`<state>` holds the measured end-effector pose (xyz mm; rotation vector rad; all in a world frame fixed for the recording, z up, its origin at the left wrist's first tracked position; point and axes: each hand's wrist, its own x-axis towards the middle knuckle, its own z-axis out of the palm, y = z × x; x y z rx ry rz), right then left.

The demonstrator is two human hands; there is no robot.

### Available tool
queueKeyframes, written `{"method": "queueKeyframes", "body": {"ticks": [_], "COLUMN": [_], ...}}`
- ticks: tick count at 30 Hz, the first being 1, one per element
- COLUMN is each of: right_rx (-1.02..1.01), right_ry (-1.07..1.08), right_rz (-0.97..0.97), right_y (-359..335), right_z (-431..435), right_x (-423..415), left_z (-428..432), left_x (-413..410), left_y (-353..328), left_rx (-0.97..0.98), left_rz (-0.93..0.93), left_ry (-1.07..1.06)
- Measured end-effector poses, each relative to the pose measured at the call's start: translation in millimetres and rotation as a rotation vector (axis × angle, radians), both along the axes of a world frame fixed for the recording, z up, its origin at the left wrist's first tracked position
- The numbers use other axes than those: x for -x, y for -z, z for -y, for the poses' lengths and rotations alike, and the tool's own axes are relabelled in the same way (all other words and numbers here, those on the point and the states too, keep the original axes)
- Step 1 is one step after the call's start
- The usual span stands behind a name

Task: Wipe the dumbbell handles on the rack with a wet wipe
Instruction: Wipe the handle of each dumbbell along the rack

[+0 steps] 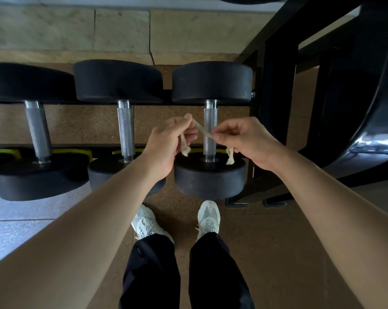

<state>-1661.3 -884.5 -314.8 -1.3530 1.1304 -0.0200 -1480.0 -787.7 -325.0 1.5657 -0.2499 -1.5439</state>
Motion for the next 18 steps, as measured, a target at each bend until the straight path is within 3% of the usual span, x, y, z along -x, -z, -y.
{"method": "queueKeyframes", "body": {"ticks": [4,7,12,18], "right_rx": [-0.038,-0.134,-0.189,-0.070], "right_ry": [0.023,0.144,0.209,0.159], "right_rz": [0.003,0.052,0.096,0.025], "right_y": [2.5,5.7,9.6,13.3], "right_z": [-1.0,-6.0,-18.5,-25.9], "right_x": [-0.7,-1.4,-3.3,-4.2], "left_z": [-1.8,-7.5,-17.5,-13.9], "left_x": [2.7,6.3,29.4,35.3], "left_y": [6.0,10.4,-1.0,1.8], "left_rx": [0.025,-0.080,-0.111,-0.097], "left_rz": [0.384,0.637,0.294,0.242], "left_ry": [0.037,-0.079,0.051,-0.039]}}
